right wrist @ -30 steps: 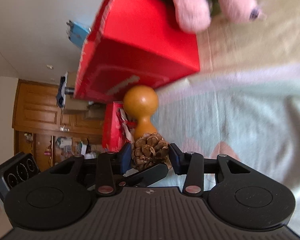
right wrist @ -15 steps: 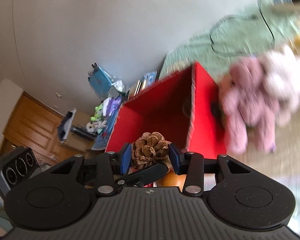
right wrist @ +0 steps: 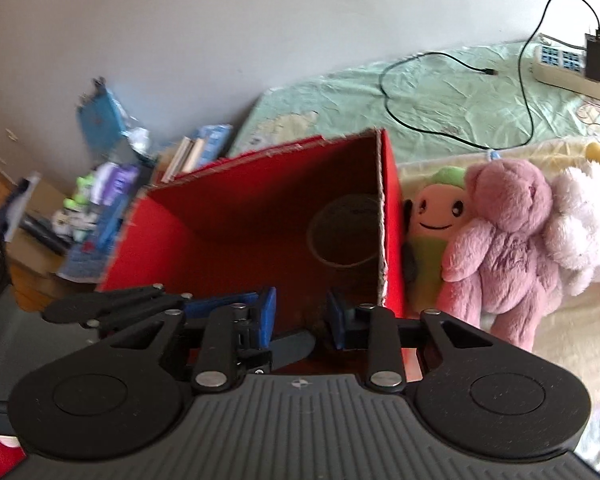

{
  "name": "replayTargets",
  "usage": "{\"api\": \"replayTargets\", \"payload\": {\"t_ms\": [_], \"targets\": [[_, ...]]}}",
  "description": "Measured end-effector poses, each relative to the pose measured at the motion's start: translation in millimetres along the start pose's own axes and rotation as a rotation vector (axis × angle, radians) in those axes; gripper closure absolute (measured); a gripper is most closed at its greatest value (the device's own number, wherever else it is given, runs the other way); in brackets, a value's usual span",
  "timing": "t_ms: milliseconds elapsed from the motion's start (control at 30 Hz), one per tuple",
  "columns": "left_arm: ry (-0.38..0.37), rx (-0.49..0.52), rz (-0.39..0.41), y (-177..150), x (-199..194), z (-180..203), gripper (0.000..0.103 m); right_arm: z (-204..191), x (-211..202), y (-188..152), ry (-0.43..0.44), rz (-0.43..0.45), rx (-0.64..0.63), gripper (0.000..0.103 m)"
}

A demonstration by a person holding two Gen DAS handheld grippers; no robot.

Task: Organize objects
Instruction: 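Lift the pinecone with the right gripper and carry it over the red box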

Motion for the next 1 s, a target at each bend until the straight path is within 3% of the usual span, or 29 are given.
{"api": "replayTargets", "payload": {"t_ms": [200,300,433,667,1000], "targets": [[-0.009,0.057,-0.042,-6.3,14.9,-4.1,0.059,0.9,-0.7,-7.6,-0.079,0.074,0.027,0.075],[-0.002,0.064,-0.015,-8.6,2.9,-13.6,0.049,8.3,-6.7,-10.7,-0.054,0.111,0.093,0.076],[0.074,0.038,0.017,-11.3,-9.5,-38.4,0.048,13.8,-13.6,-14.2,-0.022,0.137,0.166,0.075],[0.219,-0.052,0.008,-18.8,-13.9,-71.4,0.048,4.8,-13.9,-6.2,-0.013,0.149,0.174,0.074],[0.256,-0.015,0.042,-25.2,-30.7,-55.2,0.045,-11.3,-3.6,-18.2,0.041,0.109,0.113,0.074]]}}
Point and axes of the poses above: each gripper's, at about its wrist camera, not at the fingertips, and x roughly the way its jaws point, z to its right, y to its top, the point moved 3 cm from there along x, roughly the way its jaws point, and after that the axes turned 6 degrees about y, right-handed, at the moved point
